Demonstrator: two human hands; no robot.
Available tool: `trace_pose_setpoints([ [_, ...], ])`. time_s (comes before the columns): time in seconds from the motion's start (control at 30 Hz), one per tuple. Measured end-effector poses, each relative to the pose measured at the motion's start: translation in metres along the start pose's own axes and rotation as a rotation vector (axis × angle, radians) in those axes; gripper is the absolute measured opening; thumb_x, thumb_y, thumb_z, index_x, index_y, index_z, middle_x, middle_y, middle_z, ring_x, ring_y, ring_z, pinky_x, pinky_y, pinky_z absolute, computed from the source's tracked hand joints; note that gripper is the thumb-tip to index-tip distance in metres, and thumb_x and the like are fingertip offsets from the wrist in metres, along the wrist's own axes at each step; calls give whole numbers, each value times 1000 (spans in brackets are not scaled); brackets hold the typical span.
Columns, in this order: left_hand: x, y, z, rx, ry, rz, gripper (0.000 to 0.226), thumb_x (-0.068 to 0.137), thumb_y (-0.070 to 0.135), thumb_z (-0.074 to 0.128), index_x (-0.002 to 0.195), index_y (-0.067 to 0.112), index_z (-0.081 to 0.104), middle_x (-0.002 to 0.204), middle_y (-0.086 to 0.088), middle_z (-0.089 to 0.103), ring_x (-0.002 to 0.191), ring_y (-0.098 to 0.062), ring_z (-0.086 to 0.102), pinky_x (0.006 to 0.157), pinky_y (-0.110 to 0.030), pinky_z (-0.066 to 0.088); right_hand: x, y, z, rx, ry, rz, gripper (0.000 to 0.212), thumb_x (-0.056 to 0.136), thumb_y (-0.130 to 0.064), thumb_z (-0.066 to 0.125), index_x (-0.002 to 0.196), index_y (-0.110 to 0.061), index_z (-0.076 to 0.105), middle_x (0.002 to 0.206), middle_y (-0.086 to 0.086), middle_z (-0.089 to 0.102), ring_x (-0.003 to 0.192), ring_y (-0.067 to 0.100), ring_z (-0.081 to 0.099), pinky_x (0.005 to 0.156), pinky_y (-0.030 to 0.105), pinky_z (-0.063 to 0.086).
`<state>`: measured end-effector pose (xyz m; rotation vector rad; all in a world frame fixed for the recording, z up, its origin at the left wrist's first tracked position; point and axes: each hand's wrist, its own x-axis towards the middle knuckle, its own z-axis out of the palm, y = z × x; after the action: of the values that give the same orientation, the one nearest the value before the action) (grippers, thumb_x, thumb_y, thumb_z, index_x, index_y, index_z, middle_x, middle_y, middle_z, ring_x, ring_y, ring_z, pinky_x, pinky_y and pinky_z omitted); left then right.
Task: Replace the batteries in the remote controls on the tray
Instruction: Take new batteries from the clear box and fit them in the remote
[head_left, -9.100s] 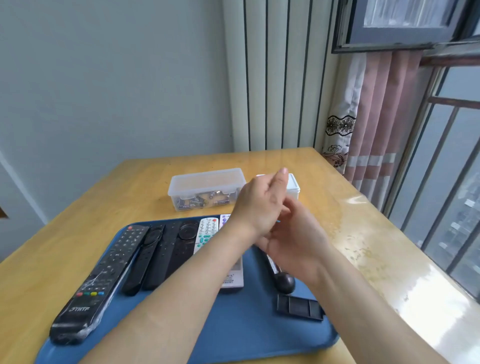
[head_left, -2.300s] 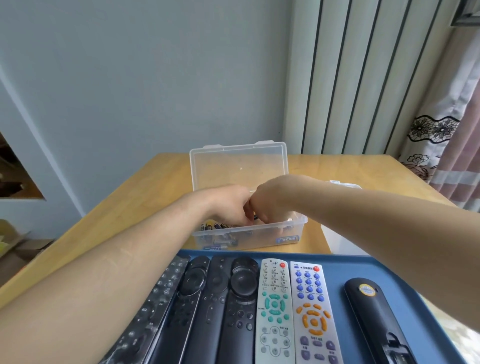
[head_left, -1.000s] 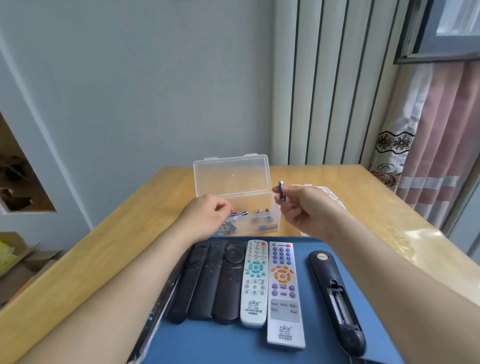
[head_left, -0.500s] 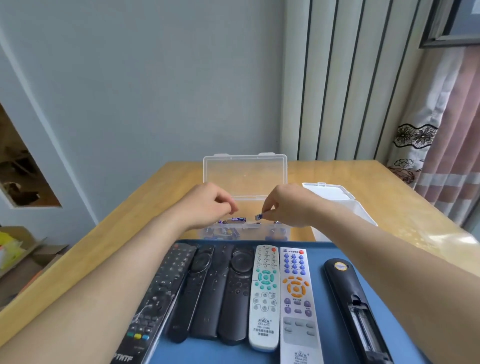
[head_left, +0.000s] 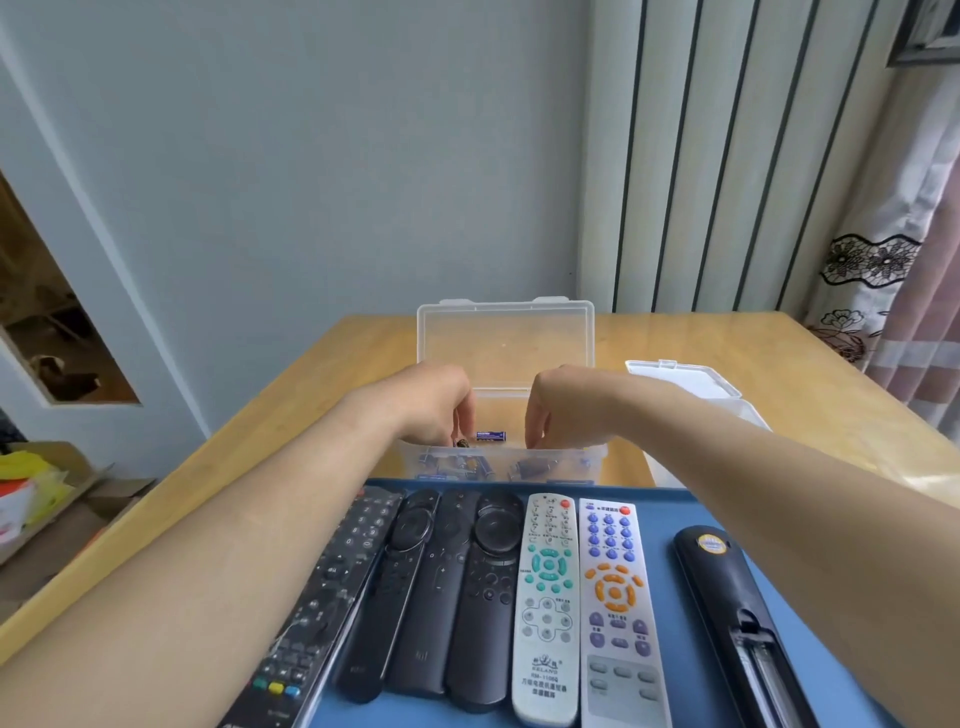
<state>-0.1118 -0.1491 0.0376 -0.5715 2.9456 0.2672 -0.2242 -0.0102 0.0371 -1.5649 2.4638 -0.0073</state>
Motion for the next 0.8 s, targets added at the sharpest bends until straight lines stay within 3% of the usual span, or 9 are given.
trace_pose_setpoints([
  [0.13, 4, -3, 3, 64, -7, 6, 32, 82, -5, 63, 96, 20, 74, 98, 3, 70, 93, -17, 65, 83, -33, 57, 6, -3, 1, -40, -14, 4, 26, 88, -17, 55, 105, -13, 73, 104, 8, 71, 94, 26, 65, 85, 40, 58],
  [0.2, 5, -1, 3, 75, -19, 23, 20, 81, 2, 69, 90, 20, 73, 91, 4, 69, 86, -16, 64, 78, -30, 56, 7, -4, 2, -11, -9, -1, 23, 88, -17, 56, 102, -13, 74, 101, 7, 72, 91, 26, 66, 83, 40, 58],
  [0.3, 4, 2, 1, 25, -14, 43, 8, 78, 16, 77, 75, 19, 70, 79, 4, 68, 77, -15, 62, 67, -26, 53, 8, -9, 0, 76, -8, -42, 18, 90, -24, 62, 98, -18, 76, 91, 0, 72, 80, 19, 65, 70, 29, 55],
  [0.43, 1, 6, -6, 8, -188, 13, 16, 77, 30, 79, 89, 20, 75, 88, 7, 71, 87, -15, 63, 78, -29, 54, 12, -13, -3, 41, -84, -108, 23, 91, -18, 60, 105, -28, 75, 93, -6, 69, 85, 16, 62, 77, 27, 53],
  [0.53, 6, 14, -7, 83, -274, -2, 24, 70, 32, 84, 87, 19, 73, 81, 9, 67, 81, -14, 61, 69, -27, 49, 17, -13, -1, 74, -169, -82, 30, 89, -10, 56, 98, -34, 72, 96, -1, 71, 84, 20, 64, 73, 29, 55],
  [0.6, 9, 17, -7, 121, -300, -2, 22, 69, 32, 85, 81, 20, 71, 77, 8, 65, 78, -15, 59, 64, -26, 46, 11, -11, -4, 335, -81, -61, 31, 87, -2, 49, 89, -26, 68, 95, 4, 71, 74, 17, 57, 61, 27, 48],
  [0.67, 11, 14, -7, 117, -294, 0, 19, 70, 35, 83, 77, 24, 69, 78, 9, 65, 81, -16, 60, 64, -27, 47, -3, -6, -7, 826, -2, -38, 34, 87, 8, 39, 88, -15, 63, 95, 8, 69, 74, 16, 54, 58, 25, 41],
  [0.73, 8, 6, -7, 23, -204, 15, 14, 75, 36, 77, 77, 25, 68, 81, 7, 68, 83, -17, 62, 71, -30, 52, -15, 0, -7, 1341, -32, -91, 43, 85, 19, 27, 95, -8, 59, 104, 16, 66, 81, 20, 60, 68, 27, 48],
  [0.8, 0, 2, -8, -224, -41, 32, 9, 81, 30, 70, 79, 21, 69, 80, 1, 72, 79, -17, 66, 76, -33, 55, -29, 4, -6, 1678, -19, -147, 48, 87, 26, 25, 105, -4, 58, 115, 24, 62, 92, 30, 67, 86, 33, 55],
])
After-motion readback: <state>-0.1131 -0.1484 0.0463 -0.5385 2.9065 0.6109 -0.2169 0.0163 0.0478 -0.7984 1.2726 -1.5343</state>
